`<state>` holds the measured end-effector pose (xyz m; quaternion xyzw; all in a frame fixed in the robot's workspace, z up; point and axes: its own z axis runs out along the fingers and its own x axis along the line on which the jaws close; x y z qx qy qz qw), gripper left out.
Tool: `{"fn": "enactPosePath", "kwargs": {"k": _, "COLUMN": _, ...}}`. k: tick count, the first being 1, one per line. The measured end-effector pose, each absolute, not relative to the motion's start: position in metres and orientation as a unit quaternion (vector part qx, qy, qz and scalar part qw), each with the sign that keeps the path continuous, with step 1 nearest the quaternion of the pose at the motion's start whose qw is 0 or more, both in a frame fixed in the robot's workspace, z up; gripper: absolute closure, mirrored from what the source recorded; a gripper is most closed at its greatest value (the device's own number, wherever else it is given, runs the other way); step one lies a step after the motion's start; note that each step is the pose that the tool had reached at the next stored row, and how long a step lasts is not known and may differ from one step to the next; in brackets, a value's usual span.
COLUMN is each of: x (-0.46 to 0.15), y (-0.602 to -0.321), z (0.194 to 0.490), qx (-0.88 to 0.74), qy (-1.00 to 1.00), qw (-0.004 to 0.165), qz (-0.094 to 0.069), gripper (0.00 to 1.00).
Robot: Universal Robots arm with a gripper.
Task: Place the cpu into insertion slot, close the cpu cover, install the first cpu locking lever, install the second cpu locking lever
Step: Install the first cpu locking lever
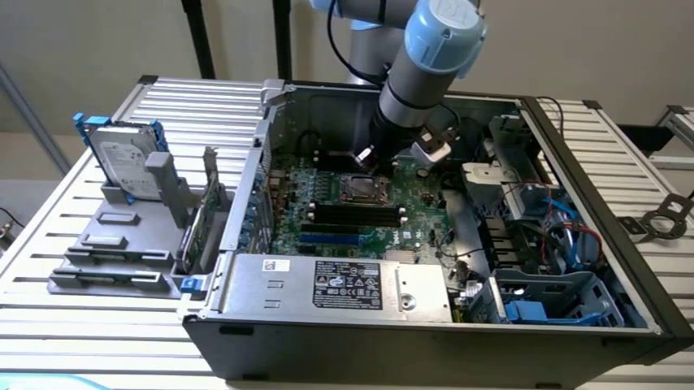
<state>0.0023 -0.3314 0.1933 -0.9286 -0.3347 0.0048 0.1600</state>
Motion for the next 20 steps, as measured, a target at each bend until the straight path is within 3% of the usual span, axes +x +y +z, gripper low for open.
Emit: {"fn": "enactPosePath", "kwargs": {"k": 20, "x": -0.008, "y": -0.336, "z": 0.208, "qx": -0.925, "qy": -0.343, "qw": 0.16, "qz": 0.006, "gripper": 0.89}}
